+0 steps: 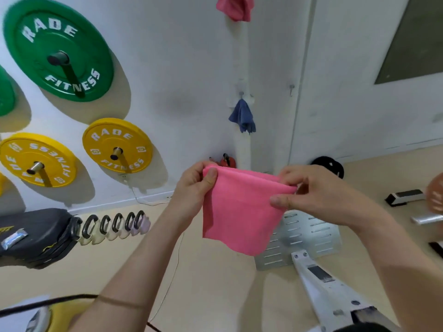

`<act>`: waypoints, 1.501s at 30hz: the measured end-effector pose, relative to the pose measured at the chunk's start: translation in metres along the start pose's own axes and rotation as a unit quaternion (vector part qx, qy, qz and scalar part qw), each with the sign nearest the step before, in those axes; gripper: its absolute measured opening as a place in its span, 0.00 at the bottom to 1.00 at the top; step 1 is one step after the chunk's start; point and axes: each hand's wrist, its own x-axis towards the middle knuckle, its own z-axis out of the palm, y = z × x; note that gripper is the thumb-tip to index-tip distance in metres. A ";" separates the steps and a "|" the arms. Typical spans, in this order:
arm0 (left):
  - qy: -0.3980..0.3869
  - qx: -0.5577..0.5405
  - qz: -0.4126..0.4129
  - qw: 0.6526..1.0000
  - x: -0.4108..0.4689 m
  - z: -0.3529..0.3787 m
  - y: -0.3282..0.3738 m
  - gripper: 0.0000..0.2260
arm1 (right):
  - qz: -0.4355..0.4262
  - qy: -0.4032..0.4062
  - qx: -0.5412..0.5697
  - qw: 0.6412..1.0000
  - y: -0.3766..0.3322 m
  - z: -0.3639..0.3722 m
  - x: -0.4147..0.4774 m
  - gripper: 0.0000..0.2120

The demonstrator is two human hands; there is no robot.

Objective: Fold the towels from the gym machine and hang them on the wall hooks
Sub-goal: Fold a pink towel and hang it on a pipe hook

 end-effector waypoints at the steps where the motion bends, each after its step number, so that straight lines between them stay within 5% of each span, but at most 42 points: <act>1: -0.003 -0.001 -0.011 1.000 0.013 0.005 -0.005 0.06 | 0.003 0.014 0.017 1.000 0.004 -0.006 0.010 0.13; 8: -0.012 0.008 -0.045 0.999 0.123 0.021 -0.033 0.06 | 0.075 0.212 0.103 0.969 0.052 -0.021 0.107 0.18; 12: -0.011 0.053 -0.041 0.998 0.199 0.014 -0.042 0.05 | 0.054 0.175 -0.034 0.982 0.072 -0.033 0.177 0.18; 14: -0.021 0.150 0.041 0.988 0.237 0.008 -0.042 0.11 | 0.044 0.141 -0.109 0.983 0.076 -0.041 0.214 0.17; 17: -0.143 0.220 0.147 0.954 0.284 0.012 -0.027 0.15 | 0.020 0.111 -0.167 0.979 0.081 -0.058 0.263 0.16; 20: -0.236 0.200 0.101 0.946 0.322 0.022 -0.013 0.16 | 0.036 0.077 -0.168 0.982 0.084 -0.081 0.297 0.15; 27: -0.364 0.145 0.077 0.917 0.410 0.049 0.002 0.10 | 0.091 -0.019 -0.069 0.993 0.097 -0.143 0.339 0.14; 34: -0.370 0.100 0.080 0.920 0.481 0.102 0.000 0.06 | 0.104 -0.073 0.031 0.991 0.166 -0.217 0.358 0.09; 39: -0.360 0.054 0.077 0.928 0.529 0.152 0.005 0.07 | 0.089 0.003 0.217 0.972 0.228 -0.264 0.372 0.07; 45: -0.285 0.028 0.089 0.954 0.590 0.207 0.041 0.08 | 0.011 0.093 0.448 0.889 0.251 -0.311 0.416 0.22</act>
